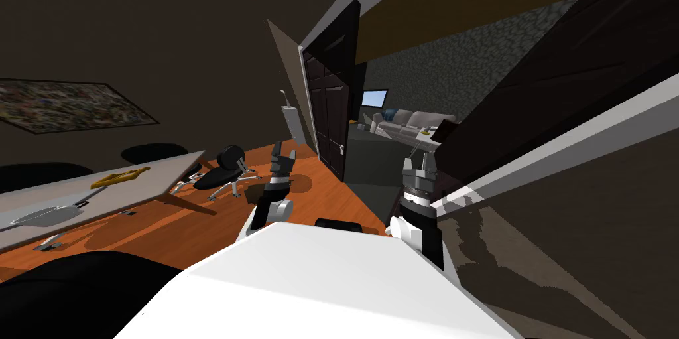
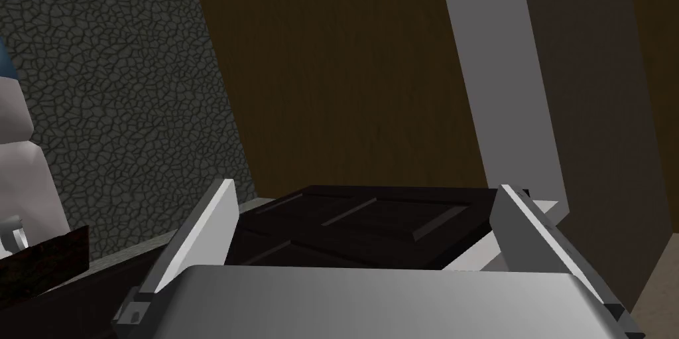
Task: Push the door open
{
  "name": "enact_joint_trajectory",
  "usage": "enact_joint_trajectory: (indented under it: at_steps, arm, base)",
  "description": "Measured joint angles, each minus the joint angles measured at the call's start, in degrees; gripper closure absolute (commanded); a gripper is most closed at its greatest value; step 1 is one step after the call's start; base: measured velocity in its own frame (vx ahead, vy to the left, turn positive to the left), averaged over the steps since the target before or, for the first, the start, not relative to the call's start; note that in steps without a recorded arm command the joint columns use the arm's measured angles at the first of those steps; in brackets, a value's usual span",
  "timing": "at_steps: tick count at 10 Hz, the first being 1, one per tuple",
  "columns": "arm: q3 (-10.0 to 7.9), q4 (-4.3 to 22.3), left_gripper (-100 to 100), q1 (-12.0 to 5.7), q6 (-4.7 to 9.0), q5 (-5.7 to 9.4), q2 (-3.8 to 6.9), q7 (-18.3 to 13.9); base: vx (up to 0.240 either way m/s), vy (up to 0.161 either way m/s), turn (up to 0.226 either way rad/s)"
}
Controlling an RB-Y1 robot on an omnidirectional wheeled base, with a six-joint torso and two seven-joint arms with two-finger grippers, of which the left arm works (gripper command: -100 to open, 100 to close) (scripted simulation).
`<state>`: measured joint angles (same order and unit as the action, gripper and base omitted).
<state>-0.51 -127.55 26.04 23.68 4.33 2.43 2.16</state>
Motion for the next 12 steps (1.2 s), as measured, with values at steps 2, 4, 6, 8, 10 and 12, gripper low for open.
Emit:
enact_joint_trajectory:
  at_steps: [2, 4, 6, 8, 10, 12]
  arm:
    - [0.88, 2.64, -100, -0.79, 0.96, -0.02, 0.32, 0.04]
    - [1.64, 5.70, -100, -1.40, 1.69, -0.30, 0.74, -0.38]
    - [2.68, 7.80, -100, -1.70, 2.13, -0.53, 0.96, -0.49]
    - [3.56, 10.63, -100, -2.41, 3.03, -0.73, 1.13, -0.62]
    - [4.27, 13.45, -100, -3.22, 3.64, -0.80, 1.56, -0.92]
    - [5.22, 16.58, -100, -3.79, 4.66, -0.96, 1.91, -1.19]
  base:
    - [0.135, 0.044, -0.089]
    - [0.130, 0.058, -0.098]
    - [0.126, 0.037, -0.070]
    - [0.098, 0.059, -0.097]
    - [0.086, 0.046, -0.093]
    - [0.096, 0.062, -0.097]
